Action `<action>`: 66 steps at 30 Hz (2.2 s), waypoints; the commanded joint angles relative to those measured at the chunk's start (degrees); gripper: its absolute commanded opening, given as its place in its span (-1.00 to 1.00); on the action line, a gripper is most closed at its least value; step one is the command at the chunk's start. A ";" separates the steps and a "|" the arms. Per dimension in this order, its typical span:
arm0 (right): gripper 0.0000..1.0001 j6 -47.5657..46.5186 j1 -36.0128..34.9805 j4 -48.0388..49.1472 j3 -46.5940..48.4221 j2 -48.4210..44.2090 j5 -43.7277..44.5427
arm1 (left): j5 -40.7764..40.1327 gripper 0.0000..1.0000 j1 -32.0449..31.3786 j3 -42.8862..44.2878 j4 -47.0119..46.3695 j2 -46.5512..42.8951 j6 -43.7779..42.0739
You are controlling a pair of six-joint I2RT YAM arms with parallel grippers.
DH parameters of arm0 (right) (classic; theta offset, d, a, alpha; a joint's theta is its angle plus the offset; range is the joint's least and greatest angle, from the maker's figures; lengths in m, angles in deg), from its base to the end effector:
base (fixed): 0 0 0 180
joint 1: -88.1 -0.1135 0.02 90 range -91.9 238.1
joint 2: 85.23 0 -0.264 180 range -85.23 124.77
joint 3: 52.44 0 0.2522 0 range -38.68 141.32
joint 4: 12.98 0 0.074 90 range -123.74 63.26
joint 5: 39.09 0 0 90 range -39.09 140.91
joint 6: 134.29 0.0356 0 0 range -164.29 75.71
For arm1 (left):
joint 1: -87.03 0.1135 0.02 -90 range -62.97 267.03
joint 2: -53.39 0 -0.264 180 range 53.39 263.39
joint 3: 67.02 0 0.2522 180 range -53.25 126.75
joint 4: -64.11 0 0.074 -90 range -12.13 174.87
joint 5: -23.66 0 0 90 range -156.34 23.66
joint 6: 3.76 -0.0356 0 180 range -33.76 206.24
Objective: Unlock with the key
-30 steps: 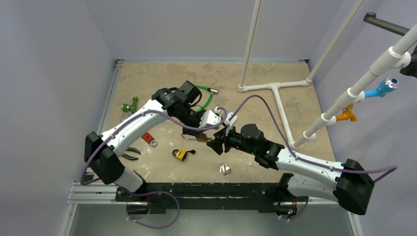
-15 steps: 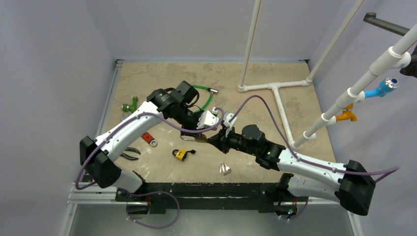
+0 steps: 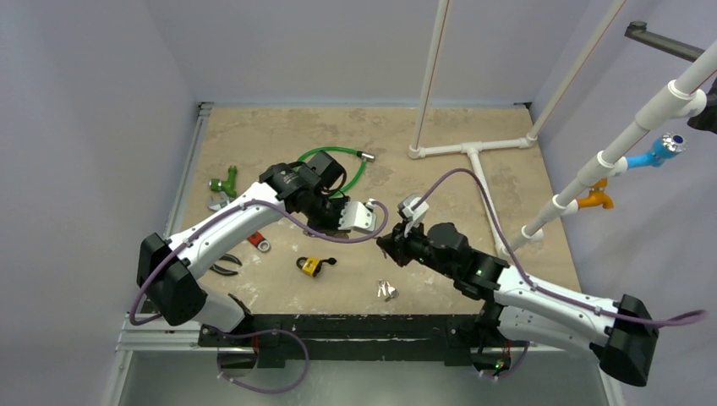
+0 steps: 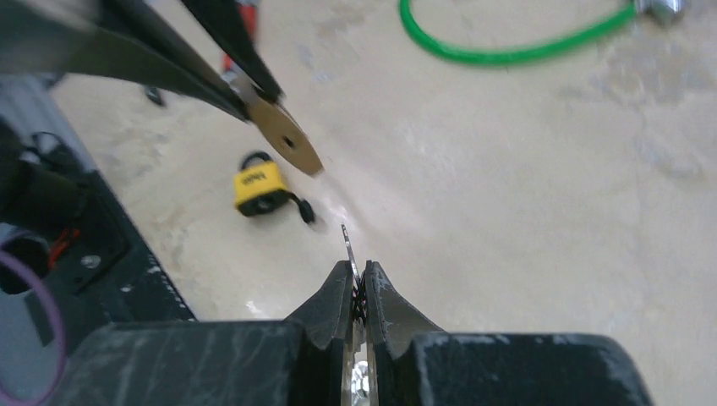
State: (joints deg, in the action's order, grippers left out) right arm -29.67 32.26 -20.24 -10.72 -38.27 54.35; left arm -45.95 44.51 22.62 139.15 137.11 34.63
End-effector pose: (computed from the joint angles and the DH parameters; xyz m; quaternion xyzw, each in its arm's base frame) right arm 0.1129 0.1626 0.2597 -0.2568 0.7363 0.3418 0.5246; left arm 0.1982 -0.1985 0.3016 0.7305 0.6358 -0.1594 0.1916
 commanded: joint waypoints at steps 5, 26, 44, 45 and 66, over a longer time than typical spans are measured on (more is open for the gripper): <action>-1.00 23.85 0.11 -16.59 4.91 16.50 16.42 | -3.32 -1.00 -0.29 -1.07 -11.96 0.97 1.90; 0.06 29.31 -0.05 -20.84 -0.54 6.19 18.21 | -4.16 -0.94 -0.27 -10.65 -25.41 10.68 8.46; 0.01 18.15 -8.86 -10.37 0.41 16.58 3.36 | 1.12 0.37 1.41 -4.63 -18.52 5.92 16.04; 0.00 17.75 -9.04 -10.86 1.16 18.38 3.44 | 1.30 0.38 1.47 -4.26 -17.61 4.66 16.22; -0.81 17.63 -10.86 -16.39 9.30 34.03 6.52 | 4.43 0.39 1.57 -0.96 -3.48 -20.66 12.21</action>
State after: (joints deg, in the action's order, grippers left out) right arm -12.36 21.99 -33.90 -3.33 -5.17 59.38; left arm -43.96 45.82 19.04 132.48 120.50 51.04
